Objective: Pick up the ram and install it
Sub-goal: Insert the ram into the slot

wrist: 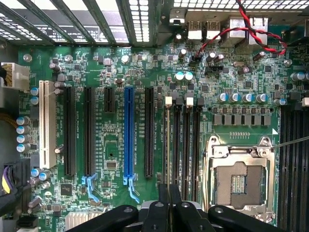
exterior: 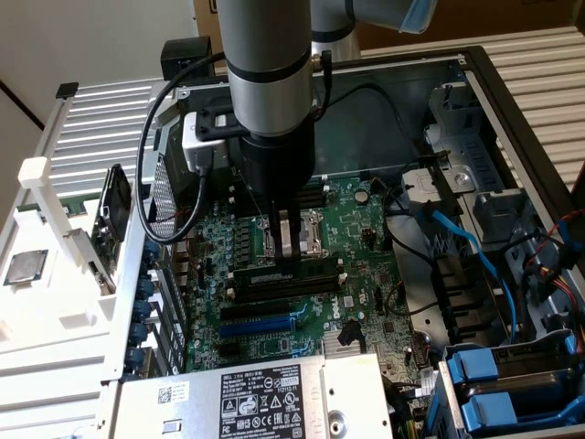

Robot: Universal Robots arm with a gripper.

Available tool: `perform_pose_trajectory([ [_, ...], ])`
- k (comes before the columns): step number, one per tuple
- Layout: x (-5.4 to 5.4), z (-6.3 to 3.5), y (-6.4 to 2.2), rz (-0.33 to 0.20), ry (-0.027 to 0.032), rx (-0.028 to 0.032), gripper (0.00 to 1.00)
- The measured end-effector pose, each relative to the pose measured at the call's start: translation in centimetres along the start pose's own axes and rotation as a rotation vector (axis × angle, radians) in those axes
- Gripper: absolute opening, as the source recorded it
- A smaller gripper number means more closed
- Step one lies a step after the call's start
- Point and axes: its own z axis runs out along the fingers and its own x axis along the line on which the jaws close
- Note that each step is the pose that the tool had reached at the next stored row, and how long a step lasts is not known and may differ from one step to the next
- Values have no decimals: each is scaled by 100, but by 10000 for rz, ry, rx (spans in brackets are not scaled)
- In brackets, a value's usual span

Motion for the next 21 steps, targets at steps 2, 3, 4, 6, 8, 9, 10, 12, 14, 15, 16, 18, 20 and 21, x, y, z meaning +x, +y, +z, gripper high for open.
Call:
perform_pose_trajectory([
  [2,0,2,0,-1,0,6,12],
  [3,-2,5,0,0,-1,9,12],
  [4,-2,5,0,0,-1,10,12],
  [6,-3,6,0,1,-6,14,12],
  [8,-3,8,0,3,-11,19,12],
  [9,-3,8,0,4,-15,22,12],
  [10,-3,9,0,10,-19,26,12],
  [12,-1,10,1,13,-19,27,12],
  [14,0,13,2,11,-19,26,12],
  [15,0,14,3,13,-19,27,12],
  [16,0,16,7,16,-20,27,12],
  [18,0,20,11,20,-20,27,12],
  [20,0,22,12,23,-18,26,12],
  [21,0,23,13,27,-18,26,12],
])
